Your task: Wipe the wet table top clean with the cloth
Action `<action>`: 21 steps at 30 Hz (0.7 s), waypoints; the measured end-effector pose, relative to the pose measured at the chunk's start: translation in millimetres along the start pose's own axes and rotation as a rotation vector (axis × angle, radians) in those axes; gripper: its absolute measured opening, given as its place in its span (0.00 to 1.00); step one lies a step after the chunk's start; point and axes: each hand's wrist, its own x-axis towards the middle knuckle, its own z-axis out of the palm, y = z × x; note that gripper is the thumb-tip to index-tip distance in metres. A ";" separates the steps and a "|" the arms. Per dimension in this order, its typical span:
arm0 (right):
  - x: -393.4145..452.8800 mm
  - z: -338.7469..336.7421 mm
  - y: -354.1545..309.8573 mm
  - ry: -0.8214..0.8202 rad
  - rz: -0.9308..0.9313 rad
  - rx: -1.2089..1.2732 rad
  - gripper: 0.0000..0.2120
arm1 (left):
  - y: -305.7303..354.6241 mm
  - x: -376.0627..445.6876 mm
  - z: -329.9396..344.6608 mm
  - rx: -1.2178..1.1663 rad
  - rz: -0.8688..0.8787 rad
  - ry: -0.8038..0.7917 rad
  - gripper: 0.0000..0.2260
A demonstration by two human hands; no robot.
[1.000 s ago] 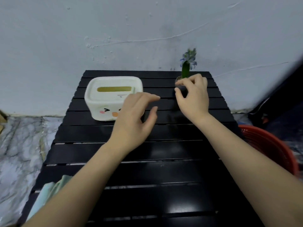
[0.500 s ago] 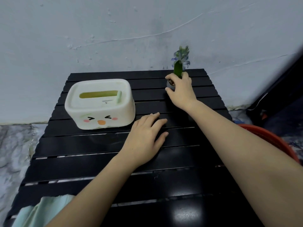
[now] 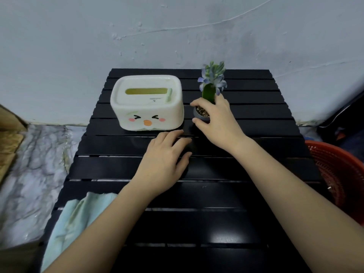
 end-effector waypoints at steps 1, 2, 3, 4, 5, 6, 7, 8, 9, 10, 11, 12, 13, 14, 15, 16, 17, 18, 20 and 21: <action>-1.6 0.8 -1.2 -0.007 0.007 -0.002 0.16 | -2.0 -4.0 -2.0 0.004 -0.012 0.005 0.16; -2.7 2.1 -1.7 -0.013 0.012 -0.010 0.16 | -3.7 -7.7 -2.8 0.008 -0.018 0.012 0.17; -3.6 3.2 -2.5 -0.024 0.018 -0.020 0.16 | -4.8 -10.9 -3.5 0.011 -0.024 0.015 0.17; -4.5 4.5 -3.3 -0.029 0.021 -0.027 0.17 | -5.5 -13.6 -3.3 0.012 -0.024 0.019 0.18; -5.3 5.6 -4.0 -0.033 0.025 -0.033 0.17 | -5.7 -15.8 -2.9 0.012 -0.025 0.023 0.18; -5.8 7.0 -4.1 -0.029 0.025 -0.039 0.17 | -6.1 -17.3 -1.7 0.011 -0.024 0.029 0.18; -6.2 7.7 -4.6 -0.024 0.027 -0.043 0.17 | -6.1 -18.4 -1.0 0.009 -0.024 0.035 0.18; -6.1 8.5 -4.6 -0.020 0.030 -0.045 0.17 | -6.4 -19.0 0.3 0.011 -0.022 0.040 0.17; -5.9 9.0 -5.0 -0.019 0.037 -0.046 0.17 | -6.6 -18.9 1.0 0.009 -0.023 0.043 0.17; -5.8 9.7 -4.9 -0.015 0.041 -0.046 0.18 | -7.0 -19.0 2.1 0.006 -0.022 0.046 0.17; -5.9 10.1 -5.2 -0.019 0.042 -0.058 0.18 | -6.9 -19.3 2.8 0.009 -0.017 0.042 0.17; -5.7 10.5 -4.9 -0.017 0.040 -0.070 0.19 | -6.9 -19.7 3.5 0.012 -0.015 0.042 0.17; -5.2 10.1 -4.8 -0.016 0.041 -0.084 0.19 | -7.5 -19.5 3.5 0.013 -0.018 0.039 0.17; -4.6 9.5 -4.6 -0.011 0.042 -0.091 0.20 | -8.4 -18.9 3.4 0.012 -0.020 0.040 0.17; -5.1 8.6 -5.1 -0.011 0.038 -0.095 0.21 | -8.7 -18.9 2.8 0.008 -0.024 0.038 0.17; -6.9 8.3 -5.7 -0.008 0.031 -0.092 0.21 | -8.6 -19.7 2.7 0.008 -0.025 0.036 0.17; -9.1 7.6 -6.1 -0.004 0.027 -0.092 0.22 | -7.4 -20.7 2.1 0.006 -0.029 0.034 0.17; -11.0 7.4 -5.4 0.005 0.025 -0.081 0.22 | -7.3 -21.1 1.8 0.004 -0.035 0.029 0.17; -14.9 2.4 -8.1 0.032 0.033 -0.046 0.22 | -7.4 -19.6 -2.5 -0.001 -0.030 0.027 0.17; -18.8 -0.9 -10.6 0.046 0.048 -0.043 0.22 | -5.7 -18.9 -5.2 -0.004 -0.028 0.036 0.17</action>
